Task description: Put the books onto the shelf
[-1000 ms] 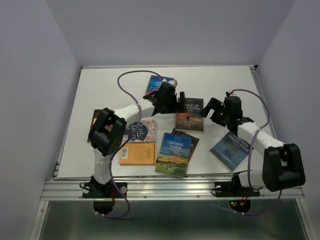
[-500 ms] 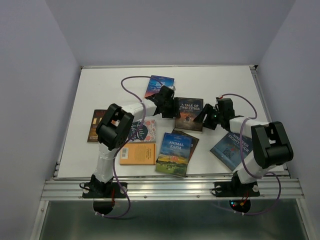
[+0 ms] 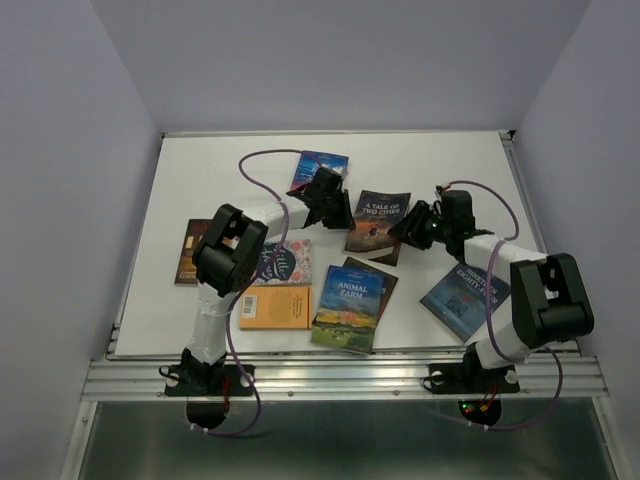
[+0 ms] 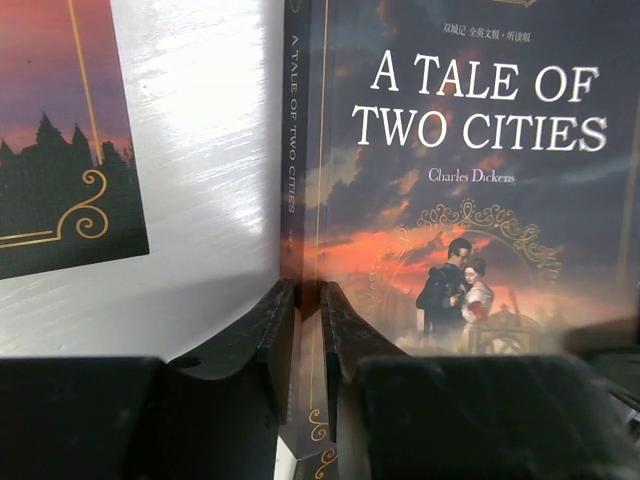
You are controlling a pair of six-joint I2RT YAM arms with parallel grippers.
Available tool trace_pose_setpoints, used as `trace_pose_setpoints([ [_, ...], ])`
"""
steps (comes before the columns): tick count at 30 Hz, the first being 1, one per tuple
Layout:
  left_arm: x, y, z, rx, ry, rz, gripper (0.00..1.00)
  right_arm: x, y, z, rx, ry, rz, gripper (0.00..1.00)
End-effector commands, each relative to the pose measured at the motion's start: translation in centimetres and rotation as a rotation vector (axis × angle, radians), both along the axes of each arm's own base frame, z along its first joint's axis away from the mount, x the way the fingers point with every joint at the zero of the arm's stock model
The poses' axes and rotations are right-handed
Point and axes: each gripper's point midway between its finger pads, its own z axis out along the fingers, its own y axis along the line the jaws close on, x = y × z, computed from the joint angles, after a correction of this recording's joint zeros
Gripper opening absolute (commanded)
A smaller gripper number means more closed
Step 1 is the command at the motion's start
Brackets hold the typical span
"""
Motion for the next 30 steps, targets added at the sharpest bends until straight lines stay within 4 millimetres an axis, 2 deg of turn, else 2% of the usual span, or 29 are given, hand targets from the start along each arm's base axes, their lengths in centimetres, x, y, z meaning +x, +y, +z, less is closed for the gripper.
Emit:
trace_pose_setpoints([
  [1, -3.3, -2.8, -0.8, -0.064, 0.07, -0.12, 0.13, 2.5, 3.0, 8.5, 0.15, -0.254, 0.076, 0.45],
  [6, -3.7, -3.1, -1.0, -0.074, 0.086, -0.138, 0.1, 3.0, 3.2, 7.9, 0.167, -0.235, 0.072, 0.45],
  [11, -3.7, -3.0, -0.9, -0.072, 0.083, -0.133, 0.1, 2.8, 3.4, 4.2, 0.154, -0.116, 0.052, 0.46],
  [13, -3.5, -2.9, -0.8, -0.068, 0.075, -0.128, 0.1, 2.5, 2.8, 3.2, 0.127, -0.085, 0.021, 0.52],
  [17, -3.5, -2.9, -0.9, -0.067, 0.077, -0.124, 0.09, 2.1, 2.4, 3.1, 0.106, -0.086, 0.011, 0.61],
  [20, -3.5, -3.1, -1.0, -0.072, 0.084, -0.129, 0.09, 2.1, 2.3, 3.5, 0.095, -0.092, 0.006, 0.62],
  [25, -3.3, -3.1, -0.9, -0.071, 0.083, -0.121, 0.08, 1.7, 1.8, 2.8, 0.059, -0.055, -0.005, 0.66],
  [27, -3.2, -3.0, -1.0, -0.068, 0.083, -0.114, 0.06, 1.5, 1.5, 2.5, 0.041, -0.038, -0.012, 0.66],
  [30, -3.2, -3.0, -1.0, -0.068, 0.086, -0.11, 0.06, 0.9, 0.3, 1.3, -0.024, 0.011, -0.052, 0.56],
])
